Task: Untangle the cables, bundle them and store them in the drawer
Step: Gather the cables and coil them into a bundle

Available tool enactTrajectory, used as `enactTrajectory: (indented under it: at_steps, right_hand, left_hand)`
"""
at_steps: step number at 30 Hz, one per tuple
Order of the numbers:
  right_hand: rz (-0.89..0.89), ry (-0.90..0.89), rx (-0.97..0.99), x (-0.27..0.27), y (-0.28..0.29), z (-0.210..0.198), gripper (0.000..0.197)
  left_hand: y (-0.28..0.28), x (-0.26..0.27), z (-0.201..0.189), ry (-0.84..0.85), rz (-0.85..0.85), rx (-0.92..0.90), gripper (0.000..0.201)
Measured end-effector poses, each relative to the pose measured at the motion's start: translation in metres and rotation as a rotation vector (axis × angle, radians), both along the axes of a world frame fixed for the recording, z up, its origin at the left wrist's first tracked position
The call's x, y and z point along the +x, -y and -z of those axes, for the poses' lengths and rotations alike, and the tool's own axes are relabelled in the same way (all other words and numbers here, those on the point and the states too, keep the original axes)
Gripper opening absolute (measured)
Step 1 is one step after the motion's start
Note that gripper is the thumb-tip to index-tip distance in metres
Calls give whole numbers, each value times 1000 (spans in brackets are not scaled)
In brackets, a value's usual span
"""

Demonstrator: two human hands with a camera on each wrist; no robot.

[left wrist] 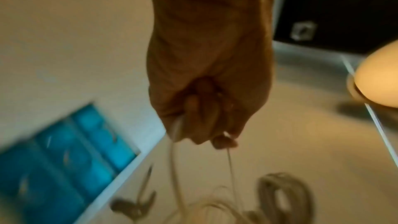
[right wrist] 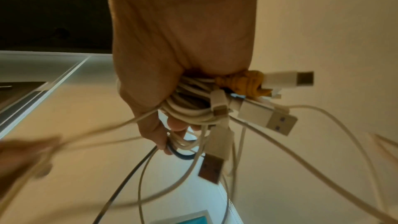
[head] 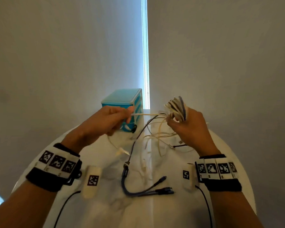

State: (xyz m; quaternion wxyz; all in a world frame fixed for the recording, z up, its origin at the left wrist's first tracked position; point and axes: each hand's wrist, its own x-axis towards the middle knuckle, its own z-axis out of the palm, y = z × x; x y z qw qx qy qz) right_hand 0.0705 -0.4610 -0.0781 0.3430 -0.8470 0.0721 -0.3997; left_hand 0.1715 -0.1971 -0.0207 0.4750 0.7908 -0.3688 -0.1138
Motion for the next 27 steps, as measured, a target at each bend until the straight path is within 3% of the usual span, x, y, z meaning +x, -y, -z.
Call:
enactTrajectory:
  at_steps: [2, 4, 5, 8, 12, 14, 15, 17, 19, 23, 27]
  right_hand:
    - [12, 3, 62, -2, 8, -1, 16]
    - [25, 7, 90, -5, 8, -3, 19]
    - [22, 15, 112, -7, 6, -4, 23]
    - [-9, 31, 123, -10, 0, -8, 34]
    - [-22, -1, 117, -6, -4, -5, 32]
    - [-28, -50, 59, -2, -11, -3, 29]
    - [-35, -57, 23, 0, -15, -1, 29]
    - [-43, -78, -49, 4, -19, 0, 25]
    - [-47, -114, -116, 5, -19, -1, 19]
    - [-88, -236, -40, -2, -17, -7, 16]
    - [-199, -159, 223, -18, -10, -18, 41]
  left_hand:
    - [-7, 9, 0, 467, -227, 266, 61]
    - [-17, 26, 6, 676, -465, 305, 78]
    - [-22, 34, 9, 676, -535, 236, 84]
    - [-30, 44, 18, 375, -477, 47, 79]
    - [-30, 49, 45, 380, -270, 479, 52]
    - [-25, 51, 51, 405, -217, 580, 37]
    - [-19, 45, 48, 423, -210, 515, 38]
    - [1, 19, 36, 435, -189, 193, 44]
    - [29, -20, 21, 435, -77, -1, 65]
    - [78, -64, 15, 510, 200, 126, 147]
    - [89, -38, 31, 335, 195, 66, 166]
